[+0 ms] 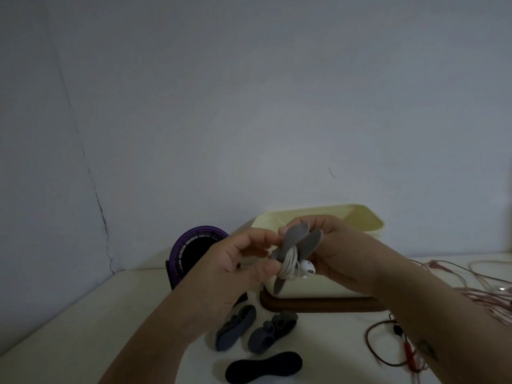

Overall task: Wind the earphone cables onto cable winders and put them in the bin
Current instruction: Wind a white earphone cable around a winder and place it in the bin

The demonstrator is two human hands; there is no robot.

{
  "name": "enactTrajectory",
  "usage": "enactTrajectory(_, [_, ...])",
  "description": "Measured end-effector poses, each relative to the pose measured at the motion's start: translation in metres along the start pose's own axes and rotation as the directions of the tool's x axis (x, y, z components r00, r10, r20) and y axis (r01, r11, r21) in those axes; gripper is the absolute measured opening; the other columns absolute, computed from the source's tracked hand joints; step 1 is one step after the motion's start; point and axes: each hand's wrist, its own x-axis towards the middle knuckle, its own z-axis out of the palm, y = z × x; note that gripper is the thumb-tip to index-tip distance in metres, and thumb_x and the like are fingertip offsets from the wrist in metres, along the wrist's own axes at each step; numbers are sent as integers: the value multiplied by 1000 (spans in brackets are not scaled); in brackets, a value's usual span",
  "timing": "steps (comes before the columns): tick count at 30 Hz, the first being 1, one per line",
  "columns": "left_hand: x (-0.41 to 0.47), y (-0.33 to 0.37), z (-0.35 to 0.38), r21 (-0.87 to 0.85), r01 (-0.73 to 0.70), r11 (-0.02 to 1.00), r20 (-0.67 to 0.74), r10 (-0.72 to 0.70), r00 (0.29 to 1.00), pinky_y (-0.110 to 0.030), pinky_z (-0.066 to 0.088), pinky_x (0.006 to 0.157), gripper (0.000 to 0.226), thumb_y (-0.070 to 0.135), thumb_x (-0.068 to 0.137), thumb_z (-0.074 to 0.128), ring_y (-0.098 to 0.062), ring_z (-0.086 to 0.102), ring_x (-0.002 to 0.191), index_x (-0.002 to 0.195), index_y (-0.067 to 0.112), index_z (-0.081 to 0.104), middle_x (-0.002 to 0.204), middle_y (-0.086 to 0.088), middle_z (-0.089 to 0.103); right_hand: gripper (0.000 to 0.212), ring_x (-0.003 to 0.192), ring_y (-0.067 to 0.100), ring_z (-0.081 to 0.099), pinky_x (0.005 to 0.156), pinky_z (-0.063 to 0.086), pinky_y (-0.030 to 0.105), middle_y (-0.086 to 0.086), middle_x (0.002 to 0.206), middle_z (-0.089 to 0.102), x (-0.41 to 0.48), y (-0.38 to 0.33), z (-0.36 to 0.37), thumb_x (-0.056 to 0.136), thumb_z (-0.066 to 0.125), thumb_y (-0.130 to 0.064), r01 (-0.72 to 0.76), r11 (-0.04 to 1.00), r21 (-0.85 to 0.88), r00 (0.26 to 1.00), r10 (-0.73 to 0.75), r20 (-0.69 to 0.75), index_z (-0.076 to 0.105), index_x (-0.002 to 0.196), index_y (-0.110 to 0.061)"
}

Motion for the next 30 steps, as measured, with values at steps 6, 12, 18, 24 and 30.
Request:
enactTrajectory(6, [4, -3, 2, 204, 96, 974, -340, -21, 940, -22, 46, 71, 33, 56, 66, 78, -5, 50, 71, 86, 36, 60, 78, 10, 50, 23, 57, 12, 64, 56, 53, 21, 3, 62, 68, 6, 7, 9, 89, 55, 3, 94, 989, -110, 937, -125, -327, 66, 72, -7])
enactTrajectory(12, [2, 2, 18, -92, 134, 987, -306, -156, 939, -27, 56, 70, 12, 17, 94, 54, -14, 73, 81, 101, 18, 64, 92, 4, 75, 15, 55, 0, 60, 54, 43, 9, -7, 62, 68, 4, 7, 18, 87, 64, -21, 168, 869, -465, 810, -391, -437, 67, 75, -13])
enactTrajectory(18, [4, 3, 22, -362, 86, 928, -288, -199, 937, -38, 57, 81, 59, 46, 68, 65, -18, 70, 99, 115, 11, 63, 112, -7, 70, 11, 64, 2, 66, 57, 44, 8, -6, 66, 70, 3, 12, 26, 85, 67, -20, 218, 825, -521, 768, -474, -430, 66, 74, -17])
enactTrajectory(24, [5, -3, 22, -203, 115, 972, -349, -182, 919, -36, 56, 81, 41, 30, 65, 77, -14, 69, 96, 104, 23, 67, 110, -5, 69, 13, 63, 1, 66, 59, 49, 13, -9, 67, 69, 3, 12, 24, 84, 68, -21, 205, 814, -544, 858, -417, -300, 66, 73, -27])
enactTrajectory(30, [6, -4, 18, 29, 51, 998, -401, -35, 915, -15, 52, 70, 34, 0, 83, 67, 3, 66, 90, 100, 28, 58, 100, 15, 68, 9, 54, 10, 57, 56, 47, 21, 7, 66, 69, 3, 3, 14, 76, 76, -26, 103, 850, -516, 910, -290, -296, 70, 70, -22])
